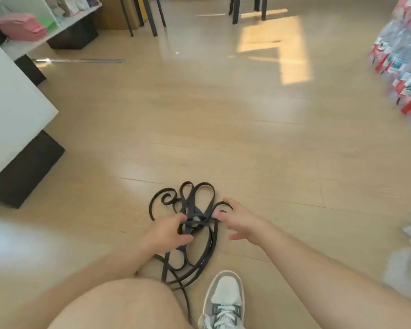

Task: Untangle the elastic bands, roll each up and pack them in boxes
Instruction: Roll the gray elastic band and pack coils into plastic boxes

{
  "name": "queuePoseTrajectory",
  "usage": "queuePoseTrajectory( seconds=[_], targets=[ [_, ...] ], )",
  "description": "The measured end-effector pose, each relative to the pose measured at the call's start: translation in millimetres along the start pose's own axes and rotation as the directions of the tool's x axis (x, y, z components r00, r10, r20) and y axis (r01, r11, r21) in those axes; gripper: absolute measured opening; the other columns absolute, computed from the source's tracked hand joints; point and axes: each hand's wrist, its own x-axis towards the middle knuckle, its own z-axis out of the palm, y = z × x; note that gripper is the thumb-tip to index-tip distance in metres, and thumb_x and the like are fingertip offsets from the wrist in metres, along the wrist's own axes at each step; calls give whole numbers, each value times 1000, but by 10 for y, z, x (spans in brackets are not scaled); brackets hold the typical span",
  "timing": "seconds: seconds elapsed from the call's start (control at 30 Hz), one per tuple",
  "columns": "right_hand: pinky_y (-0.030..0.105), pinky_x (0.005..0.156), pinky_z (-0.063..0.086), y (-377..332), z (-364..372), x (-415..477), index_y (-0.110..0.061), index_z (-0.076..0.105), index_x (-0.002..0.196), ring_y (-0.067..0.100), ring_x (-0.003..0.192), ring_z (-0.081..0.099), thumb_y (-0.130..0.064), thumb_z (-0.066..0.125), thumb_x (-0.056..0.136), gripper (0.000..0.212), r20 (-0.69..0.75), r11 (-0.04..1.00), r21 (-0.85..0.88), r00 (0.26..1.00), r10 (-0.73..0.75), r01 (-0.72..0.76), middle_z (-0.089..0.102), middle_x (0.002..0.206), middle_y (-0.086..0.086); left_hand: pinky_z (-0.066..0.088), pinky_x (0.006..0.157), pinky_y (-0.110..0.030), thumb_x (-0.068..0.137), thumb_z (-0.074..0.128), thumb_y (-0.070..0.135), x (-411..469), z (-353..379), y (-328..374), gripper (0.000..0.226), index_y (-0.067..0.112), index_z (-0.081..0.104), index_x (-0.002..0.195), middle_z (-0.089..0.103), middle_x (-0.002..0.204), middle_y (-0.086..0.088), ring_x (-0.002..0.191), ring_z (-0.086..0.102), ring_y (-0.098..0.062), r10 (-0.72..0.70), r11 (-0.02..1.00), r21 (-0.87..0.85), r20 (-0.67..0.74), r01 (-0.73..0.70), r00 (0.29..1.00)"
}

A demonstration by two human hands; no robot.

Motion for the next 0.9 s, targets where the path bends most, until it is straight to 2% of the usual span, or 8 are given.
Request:
queuePoseTrajectory(
  seconds=[0.1,0.2,0.33,0.5,0.6,0.67,0.77,0.9],
  targets=[
    [52,101,44,309,347,347,-43,3,151,28,132,39,-23,61,93,85,-33,976,177,990,137,-129,29,155,1,38,106,-36,66,74,57,68,790,-181,117,32,-3,149,5,158,-7,139,29,-27,-127,987,-94,64,133,990],
    [51,91,52,574,609,636,-52,-7,147,28,124,50,-16,66,89,99,-30,931,306,976,217,-197,36,151,4,45,98,-32,68,77,46,101,1308,-232,120,42,-16,144,-2,158,-9,123,51,-22,-162,962,-211,62,172,985],
    [22,46,42,693,818,804,-43,2,149,11,63,54,-11,69,85,98,-60,948,267,979,193,-171,62,110,10,52,79,-31,78,64,28,193,1431,-227,79,43,18,141,38,135,-5,97,62,-19,-97,976,-205,-110,73,989],
    [22,40,27,241,346,672,-24,57,113,12,48,41,-23,66,87,28,-76,975,201,991,109,-92,63,79,4,49,72,-34,77,61,22,285,703,-66,56,37,49,129,53,98,7,90,57,-19,116,988,-64,-267,-138,957],
    [25,51,40,-120,-170,391,-11,67,99,15,60,51,-34,65,87,26,-347,996,52,937,-50,73,68,86,4,43,74,-30,74,60,20,213,-30,205,51,35,57,122,55,93,11,88,49,-16,276,952,-25,-354,-304,893],
    [34,78,51,-339,-510,104,-18,56,115,15,95,56,-37,69,85,38,-449,974,22,873,-194,227,57,114,0,40,70,-25,73,59,13,31,-597,474,45,37,64,111,56,83,17,82,47,-9,354,900,-106,-382,-422,853],
    [46,102,42,-641,-904,-491,-47,32,139,9,129,36,-35,70,86,65,-146,910,114,913,-382,399,32,139,-16,44,62,-12,73,55,0,-400,-1391,973,38,31,69,89,63,73,17,68,55,4,389,741,-386,-420,-549,820],
    [54,102,43,-892,-1190,-1351,-47,38,139,21,125,55,-42,59,90,53,71,809,142,810,-583,570,55,138,-5,48,60,-20,65,51,-5,-1118,-2181,1671,32,12,67,87,62,71,1,66,59,-10,534,502,-403,-551,-765,641]
  ],
)
